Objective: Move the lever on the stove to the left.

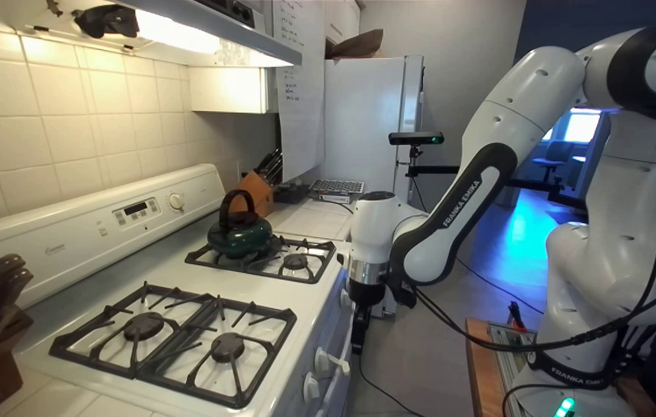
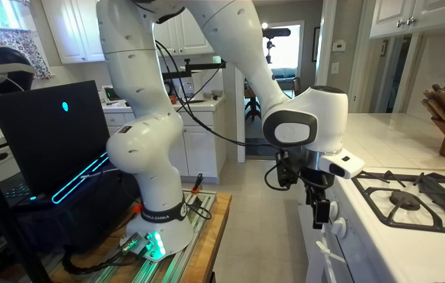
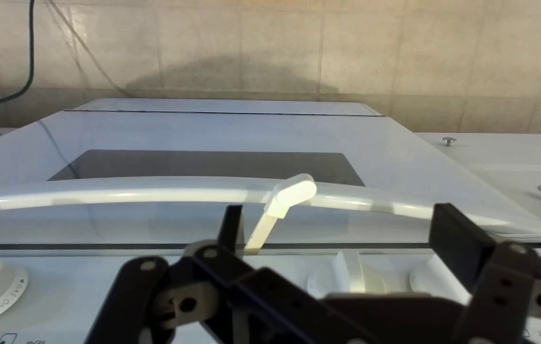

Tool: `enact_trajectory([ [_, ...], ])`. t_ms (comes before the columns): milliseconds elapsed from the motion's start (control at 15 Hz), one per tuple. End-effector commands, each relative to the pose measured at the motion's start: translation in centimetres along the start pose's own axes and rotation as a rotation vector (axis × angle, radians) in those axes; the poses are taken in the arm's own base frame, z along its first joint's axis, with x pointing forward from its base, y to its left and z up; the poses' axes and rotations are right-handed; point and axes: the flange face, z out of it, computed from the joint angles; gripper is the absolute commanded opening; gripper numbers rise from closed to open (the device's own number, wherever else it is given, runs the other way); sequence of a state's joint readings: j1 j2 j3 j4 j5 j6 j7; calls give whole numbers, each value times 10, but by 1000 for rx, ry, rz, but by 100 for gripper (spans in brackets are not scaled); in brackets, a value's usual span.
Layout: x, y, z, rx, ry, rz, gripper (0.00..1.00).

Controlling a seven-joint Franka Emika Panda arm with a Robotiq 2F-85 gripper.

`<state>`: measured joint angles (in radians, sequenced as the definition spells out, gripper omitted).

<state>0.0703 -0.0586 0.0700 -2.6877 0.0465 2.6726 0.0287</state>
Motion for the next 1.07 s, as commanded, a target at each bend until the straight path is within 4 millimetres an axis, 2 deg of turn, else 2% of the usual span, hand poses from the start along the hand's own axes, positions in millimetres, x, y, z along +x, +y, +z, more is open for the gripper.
enact_trajectory([
  [0, -22, 21, -25, 13, 10, -46, 100],
  [200, -28, 38, -36, 11, 40, -68, 100],
  [267, -20, 43, -41, 20, 44, -71, 100],
  [400, -19, 53, -47, 36, 42, -71, 100],
  [667, -27, 67, -49, 67, 3, -51, 100],
  [733, -21, 62, -41, 36, 18, -50, 100],
  [1000, -21, 61, -41, 37, 14, -51, 100],
])
